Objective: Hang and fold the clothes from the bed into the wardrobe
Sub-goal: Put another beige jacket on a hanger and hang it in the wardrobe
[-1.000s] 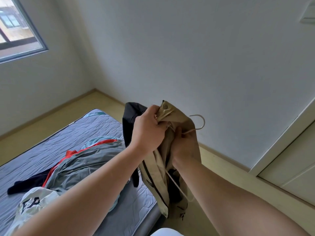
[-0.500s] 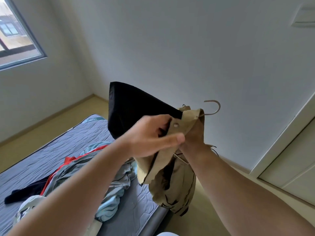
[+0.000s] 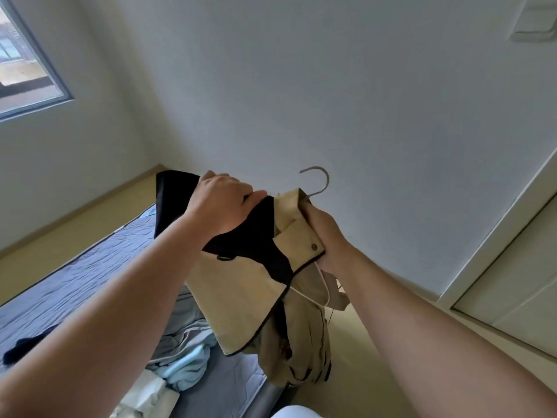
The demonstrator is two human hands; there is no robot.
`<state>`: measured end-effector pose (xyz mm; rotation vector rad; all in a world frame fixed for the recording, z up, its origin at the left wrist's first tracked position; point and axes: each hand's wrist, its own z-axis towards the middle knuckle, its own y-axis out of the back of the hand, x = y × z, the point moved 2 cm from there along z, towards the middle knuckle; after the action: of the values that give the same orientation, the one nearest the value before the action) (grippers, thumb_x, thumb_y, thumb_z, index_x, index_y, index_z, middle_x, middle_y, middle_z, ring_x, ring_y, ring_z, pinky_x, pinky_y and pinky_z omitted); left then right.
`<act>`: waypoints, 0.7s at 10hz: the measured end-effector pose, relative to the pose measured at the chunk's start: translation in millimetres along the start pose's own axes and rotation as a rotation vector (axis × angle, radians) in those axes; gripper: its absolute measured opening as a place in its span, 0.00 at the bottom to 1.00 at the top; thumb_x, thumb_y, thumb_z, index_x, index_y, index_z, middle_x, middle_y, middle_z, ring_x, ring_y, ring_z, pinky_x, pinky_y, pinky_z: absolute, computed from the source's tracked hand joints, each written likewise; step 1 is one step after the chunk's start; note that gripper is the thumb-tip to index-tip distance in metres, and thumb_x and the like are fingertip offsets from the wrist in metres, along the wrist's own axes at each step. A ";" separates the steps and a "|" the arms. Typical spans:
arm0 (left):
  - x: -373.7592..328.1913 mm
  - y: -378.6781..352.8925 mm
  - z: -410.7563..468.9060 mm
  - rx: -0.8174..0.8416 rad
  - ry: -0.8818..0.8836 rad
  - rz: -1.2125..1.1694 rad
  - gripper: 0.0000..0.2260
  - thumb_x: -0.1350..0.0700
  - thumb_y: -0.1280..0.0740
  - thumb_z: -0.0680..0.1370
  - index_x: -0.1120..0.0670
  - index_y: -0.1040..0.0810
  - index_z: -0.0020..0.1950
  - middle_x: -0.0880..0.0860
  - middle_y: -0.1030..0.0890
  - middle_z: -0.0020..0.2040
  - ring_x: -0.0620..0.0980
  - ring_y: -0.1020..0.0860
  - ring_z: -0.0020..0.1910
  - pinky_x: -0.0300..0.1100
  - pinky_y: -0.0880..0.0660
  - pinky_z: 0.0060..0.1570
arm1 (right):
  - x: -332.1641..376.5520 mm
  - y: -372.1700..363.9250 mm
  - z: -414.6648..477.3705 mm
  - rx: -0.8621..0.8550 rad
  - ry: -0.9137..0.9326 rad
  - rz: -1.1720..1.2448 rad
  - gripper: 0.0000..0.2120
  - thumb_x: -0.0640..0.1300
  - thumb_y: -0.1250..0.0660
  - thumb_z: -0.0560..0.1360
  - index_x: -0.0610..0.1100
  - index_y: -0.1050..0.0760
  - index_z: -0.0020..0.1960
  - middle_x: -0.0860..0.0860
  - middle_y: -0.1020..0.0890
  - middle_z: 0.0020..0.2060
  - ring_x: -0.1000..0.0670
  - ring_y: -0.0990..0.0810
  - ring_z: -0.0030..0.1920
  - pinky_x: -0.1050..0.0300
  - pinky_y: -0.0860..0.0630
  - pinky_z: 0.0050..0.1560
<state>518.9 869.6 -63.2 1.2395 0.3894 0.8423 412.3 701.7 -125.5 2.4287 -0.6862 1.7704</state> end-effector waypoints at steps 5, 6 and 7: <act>21.4 -14.4 -26.9 -0.136 0.363 -0.265 0.29 0.35 0.43 0.80 0.49 0.33 0.23 0.47 0.28 0.24 0.51 0.26 0.40 0.49 0.36 0.59 | -105.3 72.0 31.7 -0.326 -0.385 -0.198 0.04 0.33 0.40 0.80 0.38 0.28 0.48 0.35 0.23 0.54 0.40 0.19 0.48 0.49 0.21 0.48; 25.7 -13.8 -37.0 -0.148 0.407 -0.295 0.31 0.34 0.42 0.80 0.51 0.36 0.22 0.47 0.32 0.21 0.50 0.27 0.36 0.49 0.36 0.60 | -120.1 69.6 30.3 -0.283 -0.415 -0.036 0.04 0.34 0.43 0.81 0.37 0.30 0.54 0.40 0.24 0.52 0.44 0.20 0.41 0.50 0.21 0.47; 35.5 -9.4 -46.2 -0.202 0.493 -0.292 0.32 0.34 0.43 0.79 0.54 0.37 0.22 0.49 0.34 0.20 0.48 0.29 0.30 0.46 0.36 0.57 | -129.9 67.7 25.6 -0.279 -0.514 0.178 0.12 0.36 0.48 0.79 0.34 0.27 0.54 0.38 0.17 0.50 0.36 0.14 0.44 0.50 0.18 0.40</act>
<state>513.9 925.9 -80.2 0.7544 0.8390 0.9039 377.7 674.2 -267.5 2.6910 -1.1328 0.9872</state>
